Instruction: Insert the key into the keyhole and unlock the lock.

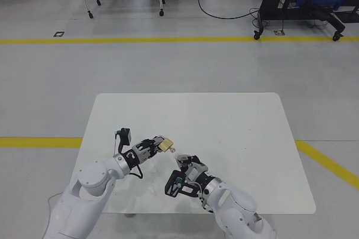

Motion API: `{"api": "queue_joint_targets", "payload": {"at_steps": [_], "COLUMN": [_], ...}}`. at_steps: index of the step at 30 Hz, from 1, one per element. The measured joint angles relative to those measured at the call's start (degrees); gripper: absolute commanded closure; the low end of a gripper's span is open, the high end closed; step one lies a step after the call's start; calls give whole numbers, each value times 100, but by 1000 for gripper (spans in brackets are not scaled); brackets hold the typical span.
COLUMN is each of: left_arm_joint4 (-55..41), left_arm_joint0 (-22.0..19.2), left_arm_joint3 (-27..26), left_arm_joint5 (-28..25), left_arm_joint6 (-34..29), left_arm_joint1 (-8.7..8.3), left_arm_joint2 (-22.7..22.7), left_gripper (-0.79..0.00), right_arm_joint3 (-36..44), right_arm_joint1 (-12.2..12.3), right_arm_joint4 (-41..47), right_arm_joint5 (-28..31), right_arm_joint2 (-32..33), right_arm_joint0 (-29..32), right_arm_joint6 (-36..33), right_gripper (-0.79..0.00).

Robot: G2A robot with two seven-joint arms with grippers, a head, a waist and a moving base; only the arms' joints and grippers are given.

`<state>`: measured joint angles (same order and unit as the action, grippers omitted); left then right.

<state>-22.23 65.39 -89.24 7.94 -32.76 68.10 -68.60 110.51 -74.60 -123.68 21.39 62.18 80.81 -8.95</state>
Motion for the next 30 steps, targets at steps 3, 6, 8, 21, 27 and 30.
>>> {"api": "queue_joint_targets", "payload": {"at_steps": [3,6,8,21,27,30], "left_arm_joint4": [127,209,287,314,-88,-59], "left_arm_joint0": [31,64,74,152,150,150], "left_arm_joint3": [-46,-69,-81,-175,-80,-82], "left_arm_joint5": [-72,-183,-203,-245,-206,-207], "left_arm_joint6": [-4,-46,-68,-83,-103,-102], "left_arm_joint1": [-5,-8,-13,-20,-10,-10], "left_arm_joint2": [13,23,26,-48,-160,-158], "left_gripper": [0,0,0,0,0,0], "right_arm_joint3": [-9,-28,-42,-22,151,146], "right_arm_joint1": [1,3,4,6,23,23], "right_arm_joint4": [18,21,14,20,-137,-131], "right_arm_joint5": [-34,-38,-19,-48,-235,-230], "right_arm_joint2": [-3,-7,-17,-69,-6,-7], "right_arm_joint0": [0,-9,-22,-50,101,96], "right_arm_joint6": [-4,-6,-17,-85,-228,-225], "right_gripper": [0,0,0,-215,-763,-382]}}
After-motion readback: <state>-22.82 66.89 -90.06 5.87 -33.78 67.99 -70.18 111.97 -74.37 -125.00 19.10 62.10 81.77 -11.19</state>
